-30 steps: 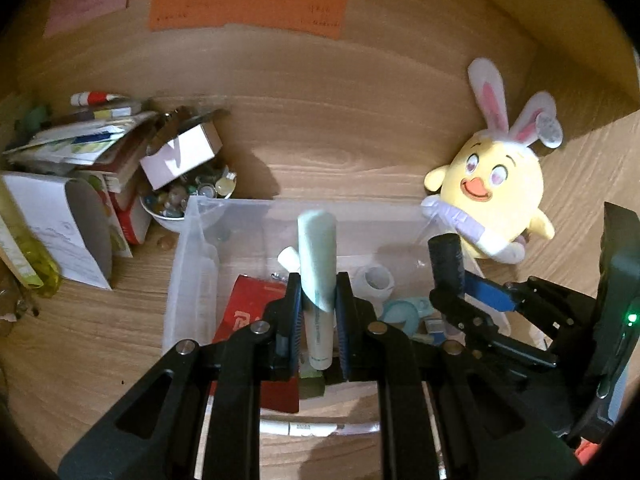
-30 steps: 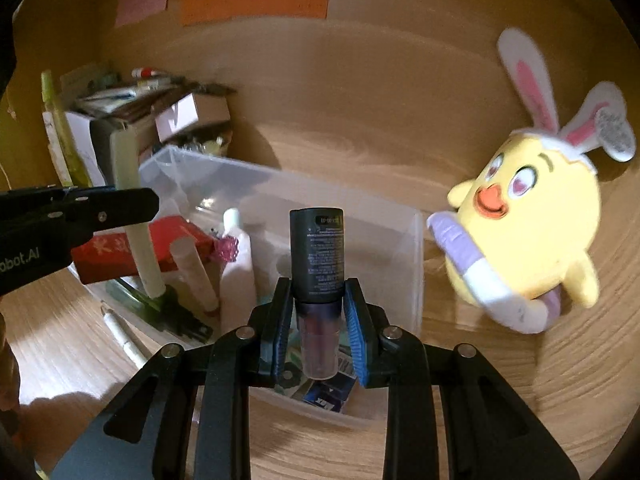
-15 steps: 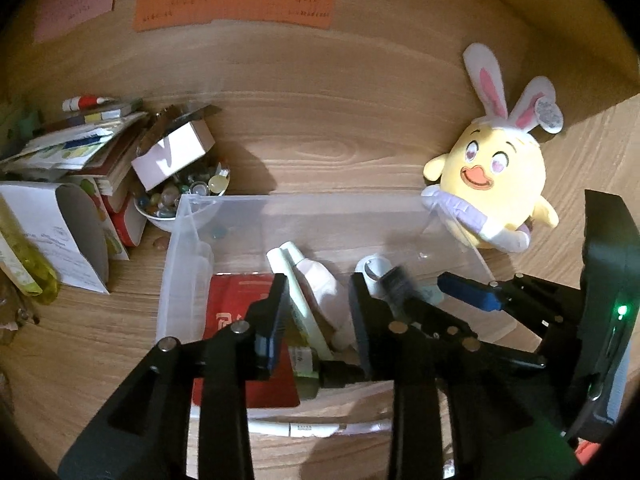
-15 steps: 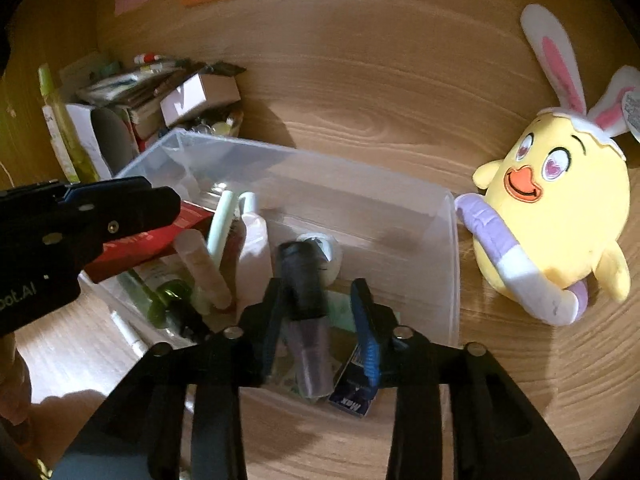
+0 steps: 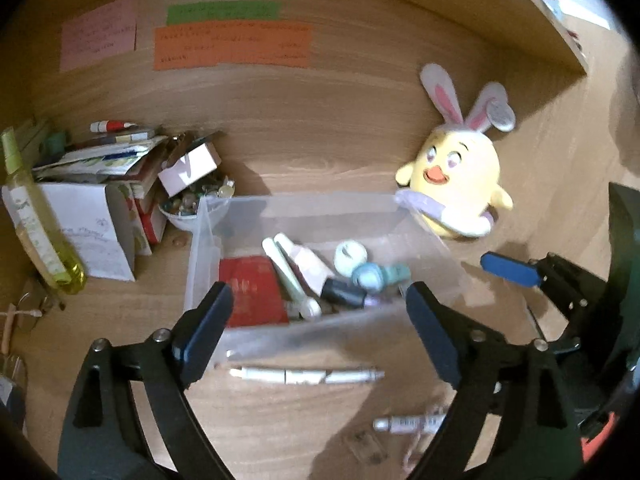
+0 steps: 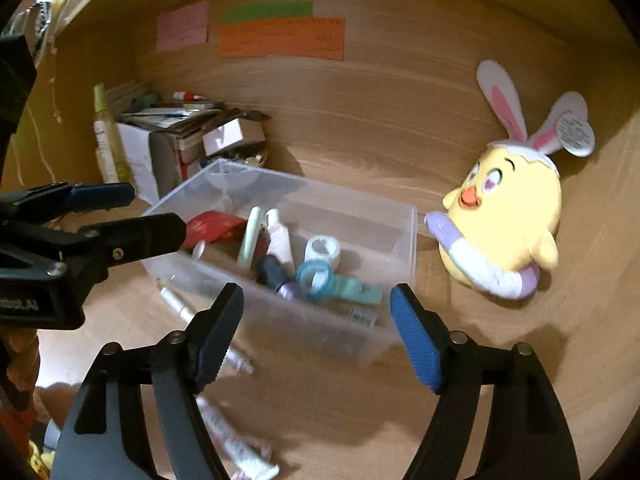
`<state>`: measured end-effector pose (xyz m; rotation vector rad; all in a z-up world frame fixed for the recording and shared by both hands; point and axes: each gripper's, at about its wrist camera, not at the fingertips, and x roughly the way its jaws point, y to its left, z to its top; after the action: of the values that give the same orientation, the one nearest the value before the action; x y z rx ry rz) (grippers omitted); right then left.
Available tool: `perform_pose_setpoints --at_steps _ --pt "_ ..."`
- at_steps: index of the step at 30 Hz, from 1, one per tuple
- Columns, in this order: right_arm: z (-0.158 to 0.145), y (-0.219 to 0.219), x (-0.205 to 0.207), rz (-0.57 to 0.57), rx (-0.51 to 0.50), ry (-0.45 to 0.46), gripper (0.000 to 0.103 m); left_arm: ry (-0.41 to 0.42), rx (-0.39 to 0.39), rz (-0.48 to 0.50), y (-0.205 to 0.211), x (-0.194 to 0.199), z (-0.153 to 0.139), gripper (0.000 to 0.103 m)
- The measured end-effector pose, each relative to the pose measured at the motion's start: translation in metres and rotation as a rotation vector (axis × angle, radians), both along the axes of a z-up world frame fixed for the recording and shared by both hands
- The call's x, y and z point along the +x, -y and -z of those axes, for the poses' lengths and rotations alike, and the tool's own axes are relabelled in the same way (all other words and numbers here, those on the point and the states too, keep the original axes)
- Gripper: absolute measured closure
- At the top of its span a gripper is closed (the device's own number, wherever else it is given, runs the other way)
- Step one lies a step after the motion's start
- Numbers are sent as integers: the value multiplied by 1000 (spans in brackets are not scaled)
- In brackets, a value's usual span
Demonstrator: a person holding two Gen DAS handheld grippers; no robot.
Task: Organize objects
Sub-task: 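Lower the green tube and purple bottle into the clear box and release both, then grasp the small beige block with the left gripper while the right grasps the braided cord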
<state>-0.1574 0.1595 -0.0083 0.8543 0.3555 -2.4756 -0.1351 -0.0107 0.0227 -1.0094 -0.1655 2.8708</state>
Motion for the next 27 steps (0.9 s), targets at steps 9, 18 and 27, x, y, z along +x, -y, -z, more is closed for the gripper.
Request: perform_pose_setpoints --at_steps 9,18,27 --pt "33 -21 52 -23 0 63 30 69 -75 8 -11 36 38 12" --pt "61 -11 100 -130 -55 141 49 120 -88 -15 0 80 67 12" --pt "91 6 97 -157 -11 210 89 141 -76 -3 3 103 79 12"
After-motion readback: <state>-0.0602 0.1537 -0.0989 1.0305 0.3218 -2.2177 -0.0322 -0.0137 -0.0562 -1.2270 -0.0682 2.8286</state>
